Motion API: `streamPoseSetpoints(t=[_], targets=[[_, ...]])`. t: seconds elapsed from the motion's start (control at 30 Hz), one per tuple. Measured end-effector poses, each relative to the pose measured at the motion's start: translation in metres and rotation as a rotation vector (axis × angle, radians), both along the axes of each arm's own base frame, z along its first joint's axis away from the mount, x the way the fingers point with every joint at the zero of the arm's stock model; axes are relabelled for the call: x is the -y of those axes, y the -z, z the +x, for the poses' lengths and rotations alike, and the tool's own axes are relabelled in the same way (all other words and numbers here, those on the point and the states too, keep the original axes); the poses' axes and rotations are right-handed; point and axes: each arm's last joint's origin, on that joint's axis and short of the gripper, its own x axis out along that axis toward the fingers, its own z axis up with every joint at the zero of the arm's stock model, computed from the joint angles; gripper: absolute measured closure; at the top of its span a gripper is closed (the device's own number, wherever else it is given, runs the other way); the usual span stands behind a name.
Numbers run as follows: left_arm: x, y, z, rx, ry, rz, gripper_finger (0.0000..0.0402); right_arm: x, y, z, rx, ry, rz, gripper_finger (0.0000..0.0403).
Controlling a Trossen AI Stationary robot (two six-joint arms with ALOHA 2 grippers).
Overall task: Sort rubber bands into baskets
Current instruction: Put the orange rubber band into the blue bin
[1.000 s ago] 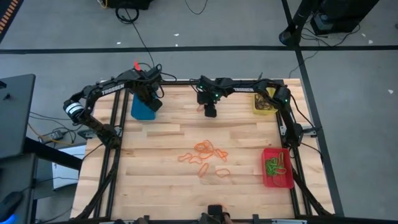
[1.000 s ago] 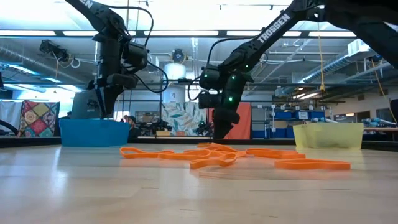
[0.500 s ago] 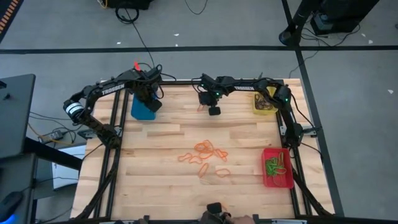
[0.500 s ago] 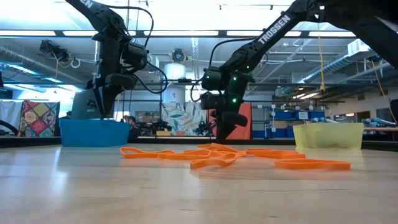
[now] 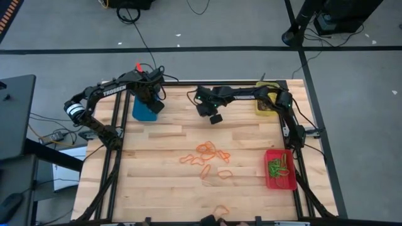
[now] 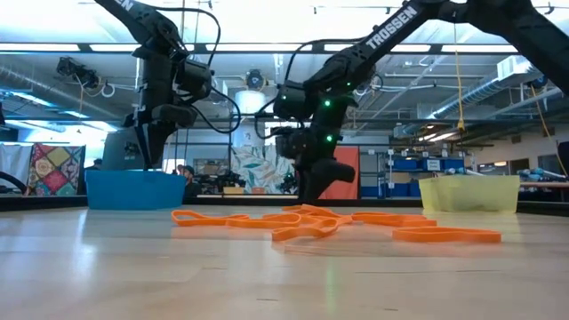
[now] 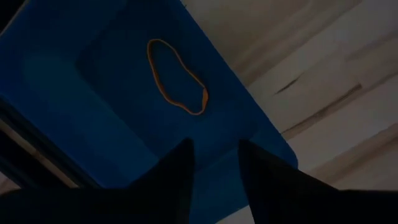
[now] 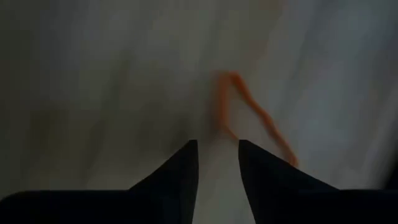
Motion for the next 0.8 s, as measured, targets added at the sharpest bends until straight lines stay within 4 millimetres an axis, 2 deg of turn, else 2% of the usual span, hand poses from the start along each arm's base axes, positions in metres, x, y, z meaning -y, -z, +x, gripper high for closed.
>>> streamPoseSetpoints(t=[0.3,0.47,0.6,0.7,0.8], targets=[[0.0,0.0,0.001,0.006,-0.008,0.005,0.0272,0.0,-0.005,0.009,0.142,-0.013,0.085,0.028],[0.0,0.0,0.0,0.0,-0.016,-0.002,0.0272,0.004,0.002,0.006,0.119,0.06,0.124,0.0281],[0.0,0.0,0.0,-0.001,-0.016,-0.002,0.0272,0.004,0.001,0.007,0.133,0.073,0.124,0.0284],[0.0,0.0,0.0,-0.001,-0.017,-0.002,0.0272,0.006,-0.003,0.01,0.15,0.147,0.171,0.0289],[0.0,0.0,0.0,-0.001,-0.017,-0.002,0.0272,0.009,-0.01,0.014,0.188,0.296,0.26,0.0295]])
